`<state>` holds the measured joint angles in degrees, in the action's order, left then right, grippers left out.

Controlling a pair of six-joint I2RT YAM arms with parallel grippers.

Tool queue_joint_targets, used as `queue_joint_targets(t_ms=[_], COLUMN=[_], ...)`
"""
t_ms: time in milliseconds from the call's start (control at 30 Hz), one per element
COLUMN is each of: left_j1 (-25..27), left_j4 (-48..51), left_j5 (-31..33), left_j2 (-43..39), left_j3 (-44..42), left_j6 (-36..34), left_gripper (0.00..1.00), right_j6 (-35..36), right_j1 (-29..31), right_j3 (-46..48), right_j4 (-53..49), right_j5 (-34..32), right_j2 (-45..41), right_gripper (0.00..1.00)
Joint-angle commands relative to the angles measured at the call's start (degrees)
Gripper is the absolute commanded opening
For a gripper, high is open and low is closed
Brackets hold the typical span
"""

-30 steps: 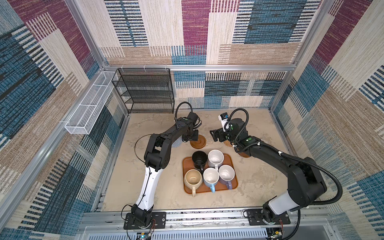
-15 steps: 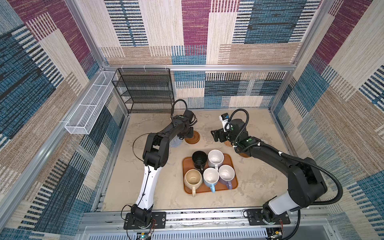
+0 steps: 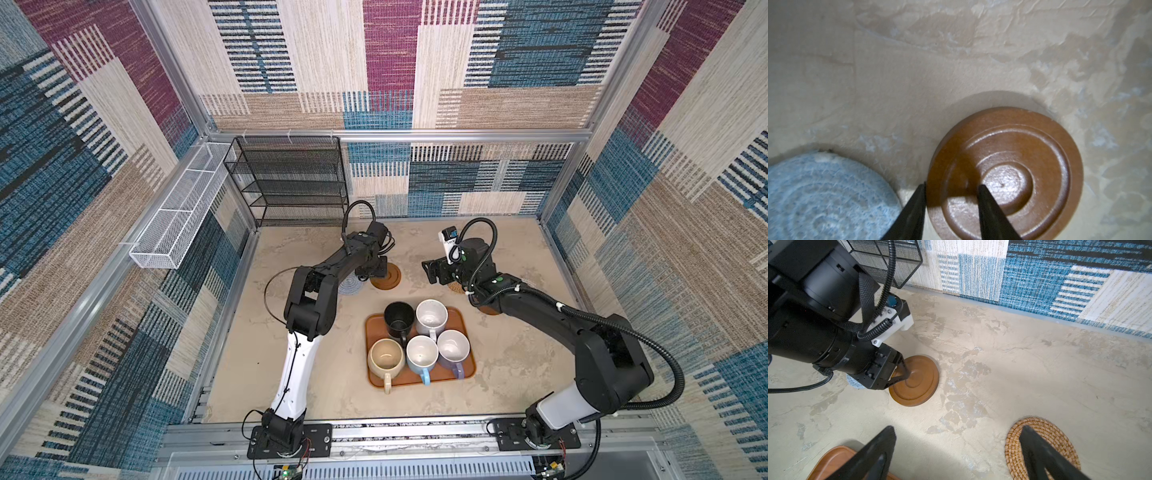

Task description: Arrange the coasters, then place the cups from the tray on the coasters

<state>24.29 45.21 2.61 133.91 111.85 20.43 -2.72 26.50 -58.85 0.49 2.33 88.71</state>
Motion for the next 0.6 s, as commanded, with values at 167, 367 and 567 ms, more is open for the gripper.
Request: queue_joint_targets(t_ms=[167, 367, 567], left_j1=[0.8, 0.0, -0.1], left_j4=[0.4, -2.0, -2.0], left_j5=[0.3, -3.4, -4.5], left_j2=[-1.9, -2.0, -5.5], left_j3=[-2.9, -2.4, -2.7], left_j6=[0.6, 1.5, 1.9], left_gripper=[0.44, 0.52, 0.71], right_j6=[-0.3, -0.6, -1.6], right_j1=[0.0, 0.0, 0.0], right_j3=[0.0, -1.0, -0.9], right_j4=[1.3, -0.1, 0.1], right_j5=[-1.1, -0.4, 3.5], right_j2=[0.2, -0.1, -3.8], right_gripper=[0.95, 0.96, 0.98])
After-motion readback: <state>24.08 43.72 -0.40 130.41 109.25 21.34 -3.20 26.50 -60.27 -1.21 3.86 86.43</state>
